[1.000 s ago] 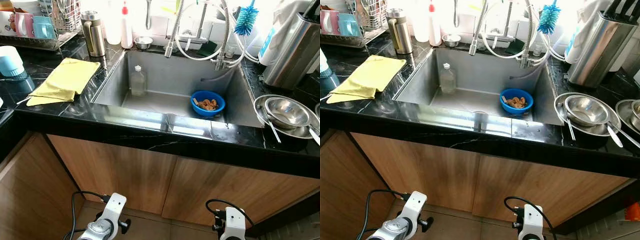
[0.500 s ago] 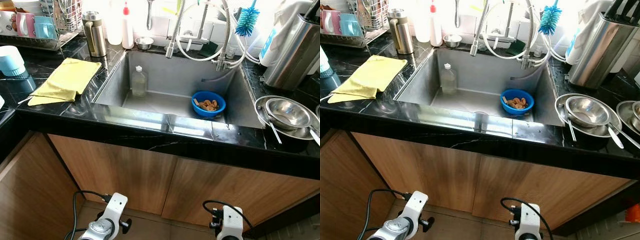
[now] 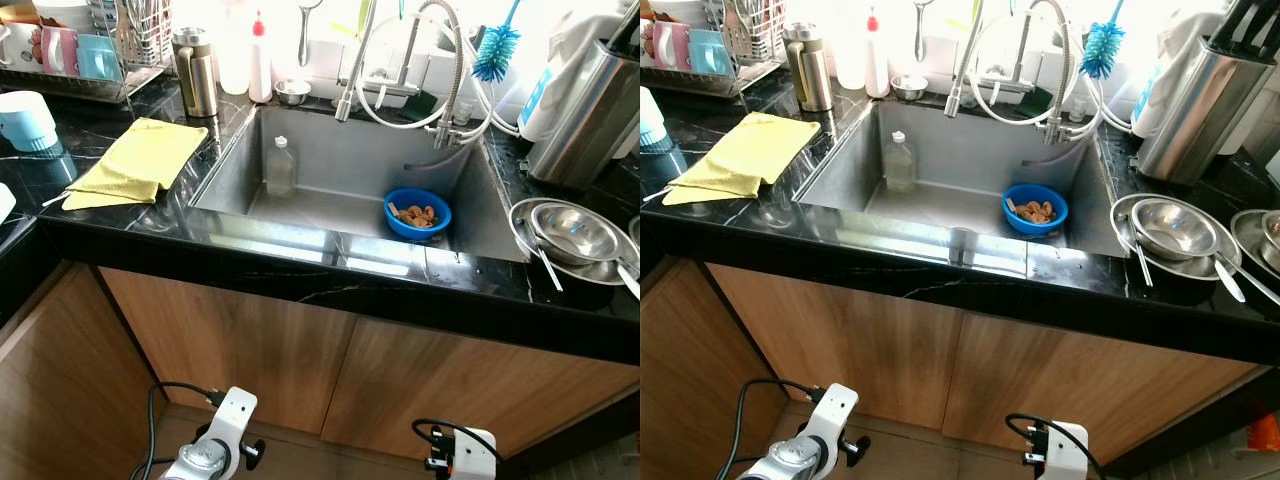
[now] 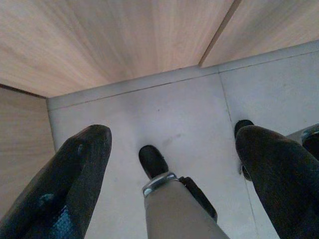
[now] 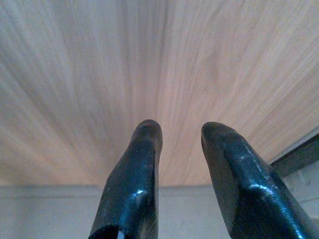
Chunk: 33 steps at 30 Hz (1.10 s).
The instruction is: Kitchen organization
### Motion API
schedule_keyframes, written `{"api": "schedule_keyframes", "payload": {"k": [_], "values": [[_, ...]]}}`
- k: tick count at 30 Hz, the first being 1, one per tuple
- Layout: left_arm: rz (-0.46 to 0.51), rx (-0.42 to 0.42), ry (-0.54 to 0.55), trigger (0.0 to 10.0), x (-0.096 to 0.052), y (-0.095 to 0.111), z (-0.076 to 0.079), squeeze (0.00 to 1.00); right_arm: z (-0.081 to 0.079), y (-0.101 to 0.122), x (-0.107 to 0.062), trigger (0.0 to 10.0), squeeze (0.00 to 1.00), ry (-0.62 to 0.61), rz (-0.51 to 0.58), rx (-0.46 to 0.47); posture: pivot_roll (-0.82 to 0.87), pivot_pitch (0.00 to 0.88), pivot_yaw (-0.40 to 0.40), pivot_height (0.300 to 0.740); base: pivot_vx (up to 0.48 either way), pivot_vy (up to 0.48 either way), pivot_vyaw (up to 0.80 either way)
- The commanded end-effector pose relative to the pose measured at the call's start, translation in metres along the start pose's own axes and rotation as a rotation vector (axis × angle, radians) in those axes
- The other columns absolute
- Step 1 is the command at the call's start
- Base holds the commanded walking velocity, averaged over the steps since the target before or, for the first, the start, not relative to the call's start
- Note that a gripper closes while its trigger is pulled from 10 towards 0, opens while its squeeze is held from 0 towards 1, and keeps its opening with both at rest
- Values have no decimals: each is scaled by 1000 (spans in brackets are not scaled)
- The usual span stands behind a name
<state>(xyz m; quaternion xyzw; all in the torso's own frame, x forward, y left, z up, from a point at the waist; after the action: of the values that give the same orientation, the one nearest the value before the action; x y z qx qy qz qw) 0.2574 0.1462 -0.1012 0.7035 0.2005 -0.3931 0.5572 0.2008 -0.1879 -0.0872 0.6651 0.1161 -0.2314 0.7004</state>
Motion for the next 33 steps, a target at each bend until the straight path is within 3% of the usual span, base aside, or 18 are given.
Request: {"api": "schedule_keyframes", "payload": {"k": [1, 11, 24, 33], "values": [[-7, 21, -16, 10000, 0, -3, 4, 0, 6, 7, 1, 10000, 0, -29, 34, 12, 144, 4, -122, 736, 0, 0, 0], [-4, 28, -18, 10000, 0, -1, 4, 0, 21, 36, -6, 10000, 0, -84, 148, 8, 136, 15, -127, 736, 0, 0, 0], [-12, 27, -11, 10000, 0, -3, 2, 0, 25, 51, -15, 10000, 0, -96, 187, -10, 131, 32, -128, 736, 0, 0, 0], [-11, 30, -15, 10000, 0, -2, 1, 0, 47, 84, -24, 10000, 0, -156, 279, -25, 111, 44, -122, 736, 0, 0, 0]]}}
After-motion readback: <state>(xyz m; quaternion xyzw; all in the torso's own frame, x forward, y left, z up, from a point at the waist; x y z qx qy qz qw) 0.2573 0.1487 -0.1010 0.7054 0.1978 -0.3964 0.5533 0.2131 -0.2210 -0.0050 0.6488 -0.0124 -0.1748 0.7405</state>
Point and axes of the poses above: a point about 5 cm out from each wrist's last joint towards the gripper, its own x axis pointing out of the wrist towards the gripper, its own y axis along the axis of the wrist's last joint, z = x × y, the point moved 5 cm from there along x, pointing out of the wrist towards the gripper, and after that the axes turned 4 degrees about -x, right-handed, at the moved point
